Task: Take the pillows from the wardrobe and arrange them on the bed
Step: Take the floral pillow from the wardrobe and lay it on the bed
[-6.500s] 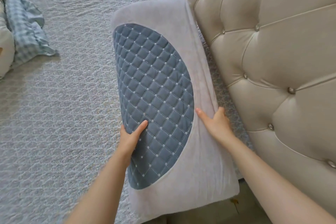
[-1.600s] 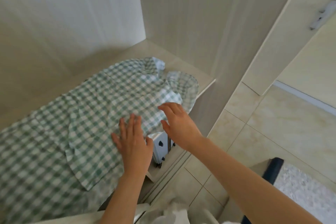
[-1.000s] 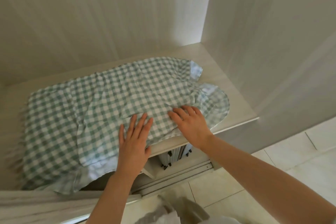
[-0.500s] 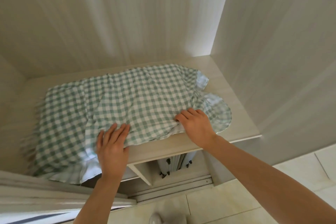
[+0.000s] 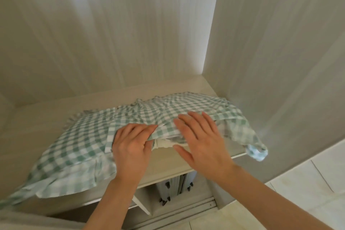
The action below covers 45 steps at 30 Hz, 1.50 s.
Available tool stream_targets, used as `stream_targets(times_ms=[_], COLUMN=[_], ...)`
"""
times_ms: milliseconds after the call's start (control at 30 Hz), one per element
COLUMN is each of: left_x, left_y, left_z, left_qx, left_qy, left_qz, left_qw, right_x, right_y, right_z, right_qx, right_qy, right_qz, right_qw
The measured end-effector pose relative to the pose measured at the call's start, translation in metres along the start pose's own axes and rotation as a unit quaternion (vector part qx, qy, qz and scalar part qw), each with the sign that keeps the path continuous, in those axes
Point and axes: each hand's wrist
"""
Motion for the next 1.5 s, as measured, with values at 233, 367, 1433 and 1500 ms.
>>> stream_targets(times_ms=[233, 367, 1433, 1500], left_x=[0.001, 0.002, -0.101, -0.114], left_y=[-0.007, -0.004, 0.138, 0.172], left_z=[-0.022, -0.030, -0.258, -0.271], left_qx=[0.014, 0.011, -0.193, -0.226], left_qy=[0.023, 0.013, -0.373, -0.401], left_qz=[-0.001, -0.016, -0.108, -0.195], left_qw=[1.000, 1.000, 0.901, 0.866], right_x=[0.010, 0.016, -0.110, -0.113], right_y=[-0.014, -0.018, 0.034, 0.039], right_z=[-0.005, -0.017, -0.034, -0.009], right_qx=[-0.010, -0.051, -0.375, -0.401], right_qy=[0.090, 0.059, -0.267, -0.281], right_qz=[0.089, 0.026, 0.085, 0.085], right_qw=[0.992, 0.997, 0.884, 0.868])
Point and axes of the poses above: each hand's wrist, its own y-axis away from the middle knuckle, its own x-axis out of the palm, z = x × y, and after that the axes turned 10 degrees about y, right-handed
